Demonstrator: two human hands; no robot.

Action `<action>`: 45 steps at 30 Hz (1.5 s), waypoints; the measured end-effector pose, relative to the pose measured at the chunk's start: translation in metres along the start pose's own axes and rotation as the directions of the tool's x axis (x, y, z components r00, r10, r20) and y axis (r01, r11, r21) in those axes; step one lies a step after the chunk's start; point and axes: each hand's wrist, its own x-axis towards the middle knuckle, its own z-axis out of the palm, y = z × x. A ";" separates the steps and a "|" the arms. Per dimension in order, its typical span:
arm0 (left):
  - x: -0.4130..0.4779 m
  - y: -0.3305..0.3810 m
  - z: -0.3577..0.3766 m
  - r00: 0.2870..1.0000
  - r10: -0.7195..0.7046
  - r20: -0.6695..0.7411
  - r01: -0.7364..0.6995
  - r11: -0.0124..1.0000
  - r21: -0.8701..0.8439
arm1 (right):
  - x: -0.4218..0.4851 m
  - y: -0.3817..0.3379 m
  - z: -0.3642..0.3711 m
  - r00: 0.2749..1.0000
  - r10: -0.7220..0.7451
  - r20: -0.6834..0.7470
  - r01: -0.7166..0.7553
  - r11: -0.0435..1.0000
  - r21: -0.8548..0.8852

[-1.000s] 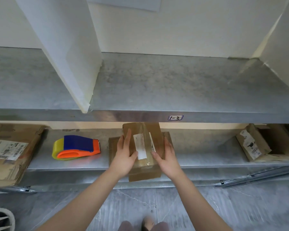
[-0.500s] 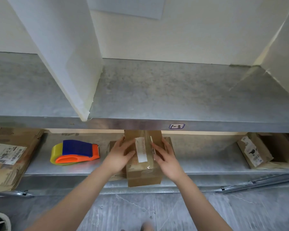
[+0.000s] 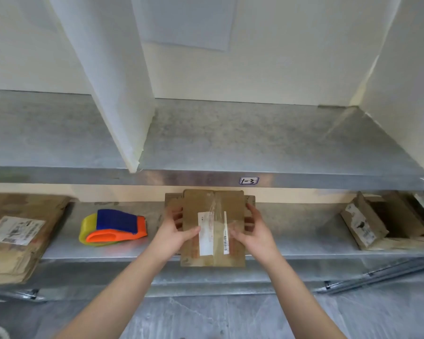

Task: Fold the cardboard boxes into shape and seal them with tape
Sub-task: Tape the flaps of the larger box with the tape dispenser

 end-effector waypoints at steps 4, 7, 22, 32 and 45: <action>-0.013 0.005 -0.004 0.992 0.095 -0.088 -0.093 0.995 0.034 | -0.020 -0.010 0.002 0.984 -0.174 -0.040 0.171 0.983 -0.062; -0.026 0.004 -0.007 0.983 0.162 -0.083 -0.159 0.986 0.046 | -0.035 -0.012 0.003 0.978 -0.200 -0.058 0.198 0.979 -0.040; -0.074 0.016 -0.001 0.998 0.067 -0.022 -0.070 0.943 -0.324 | -0.093 -0.024 -0.003 0.993 -0.013 -0.120 0.043 0.968 0.248; -0.084 -0.001 -0.006 0.983 0.173 -0.055 -0.181 0.933 -0.311 | -0.109 -0.017 -0.003 0.992 -0.085 -0.094 0.113 0.933 0.343; -0.053 -0.024 0.012 0.963 0.160 -0.219 -0.173 0.984 -0.041 | -0.074 0.028 0.025 0.987 -0.153 -0.038 0.158 0.969 0.192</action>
